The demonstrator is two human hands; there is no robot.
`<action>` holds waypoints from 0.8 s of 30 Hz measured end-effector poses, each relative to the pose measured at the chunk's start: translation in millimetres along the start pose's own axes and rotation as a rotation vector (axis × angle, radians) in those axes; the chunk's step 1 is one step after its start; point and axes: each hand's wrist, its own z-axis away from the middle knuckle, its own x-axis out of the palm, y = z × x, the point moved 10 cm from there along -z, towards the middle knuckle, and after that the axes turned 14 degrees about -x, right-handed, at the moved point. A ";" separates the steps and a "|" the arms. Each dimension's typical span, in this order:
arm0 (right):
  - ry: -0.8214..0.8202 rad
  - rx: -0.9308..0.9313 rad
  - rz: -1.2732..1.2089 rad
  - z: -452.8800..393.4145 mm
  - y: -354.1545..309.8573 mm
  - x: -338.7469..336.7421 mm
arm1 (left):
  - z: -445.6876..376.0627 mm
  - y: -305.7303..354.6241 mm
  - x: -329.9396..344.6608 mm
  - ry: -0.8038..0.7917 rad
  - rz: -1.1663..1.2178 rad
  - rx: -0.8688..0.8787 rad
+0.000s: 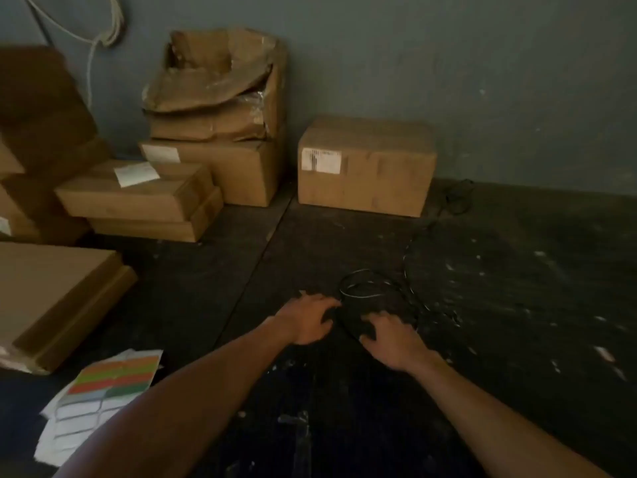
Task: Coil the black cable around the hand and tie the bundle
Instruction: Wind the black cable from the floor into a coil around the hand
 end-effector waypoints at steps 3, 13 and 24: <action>-0.110 0.023 0.108 8.0 10.2 31.0 | -2.6 15.0 33.3 -0.088 -0.046 0.041; -0.087 -0.014 0.105 18.0 30.3 51.4 | -14.0 40.2 71.1 -0.025 -0.131 0.086; -0.103 0.045 -0.305 26.2 55.1 30.8 | -5.4 28.9 61.7 0.024 -0.228 0.160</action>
